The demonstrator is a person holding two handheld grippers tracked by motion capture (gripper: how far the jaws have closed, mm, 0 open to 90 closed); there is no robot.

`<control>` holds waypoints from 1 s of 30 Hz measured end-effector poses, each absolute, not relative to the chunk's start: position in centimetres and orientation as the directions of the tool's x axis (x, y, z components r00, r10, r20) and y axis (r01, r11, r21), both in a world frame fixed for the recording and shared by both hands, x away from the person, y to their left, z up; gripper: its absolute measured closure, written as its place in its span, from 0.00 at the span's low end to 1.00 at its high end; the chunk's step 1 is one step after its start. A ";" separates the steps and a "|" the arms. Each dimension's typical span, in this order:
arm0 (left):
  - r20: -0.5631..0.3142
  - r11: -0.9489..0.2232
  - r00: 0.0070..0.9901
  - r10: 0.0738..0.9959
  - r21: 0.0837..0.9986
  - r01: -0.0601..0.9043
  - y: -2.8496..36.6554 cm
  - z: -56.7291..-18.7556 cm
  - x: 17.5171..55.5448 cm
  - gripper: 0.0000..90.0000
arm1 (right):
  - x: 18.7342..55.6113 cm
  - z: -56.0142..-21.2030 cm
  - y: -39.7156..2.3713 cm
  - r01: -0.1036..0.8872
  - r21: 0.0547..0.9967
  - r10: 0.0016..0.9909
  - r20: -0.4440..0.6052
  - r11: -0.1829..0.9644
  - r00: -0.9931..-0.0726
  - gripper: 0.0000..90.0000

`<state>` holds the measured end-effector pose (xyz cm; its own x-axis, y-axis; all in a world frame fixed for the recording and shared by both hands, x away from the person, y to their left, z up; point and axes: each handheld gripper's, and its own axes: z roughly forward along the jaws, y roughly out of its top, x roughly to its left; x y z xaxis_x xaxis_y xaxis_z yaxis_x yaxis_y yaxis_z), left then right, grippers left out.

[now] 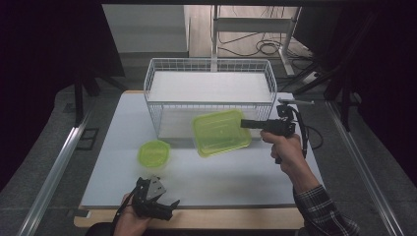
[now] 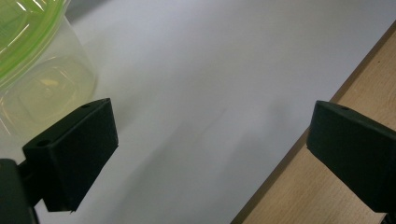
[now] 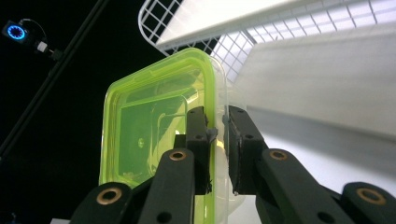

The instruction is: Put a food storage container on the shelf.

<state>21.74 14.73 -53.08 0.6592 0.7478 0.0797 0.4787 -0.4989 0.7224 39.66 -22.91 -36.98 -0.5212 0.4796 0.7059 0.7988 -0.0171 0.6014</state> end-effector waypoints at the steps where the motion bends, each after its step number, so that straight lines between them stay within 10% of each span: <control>1: 0.075 -0.496 0.659 0.748 0.723 0.481 14.7 -53.1 21.8 0.02 | 39.8 -36.7 -22.9 0.797 0.603 0.481 0.705 -0.020 -0.522 0.89; 30: 0.043 -0.468 0.652 0.757 0.732 0.495 15.1 -52.9 21.9 0.04 | 44.1 -31.2 -20.5 0.742 0.664 0.534 0.661 -0.090 -0.527 0.89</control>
<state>21.87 15.10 -52.85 0.6518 0.7572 0.0432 0.4948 -0.4677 0.7324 44.11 -20.53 -31.20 -0.5265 0.5345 0.6611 0.7424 -0.0898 0.6639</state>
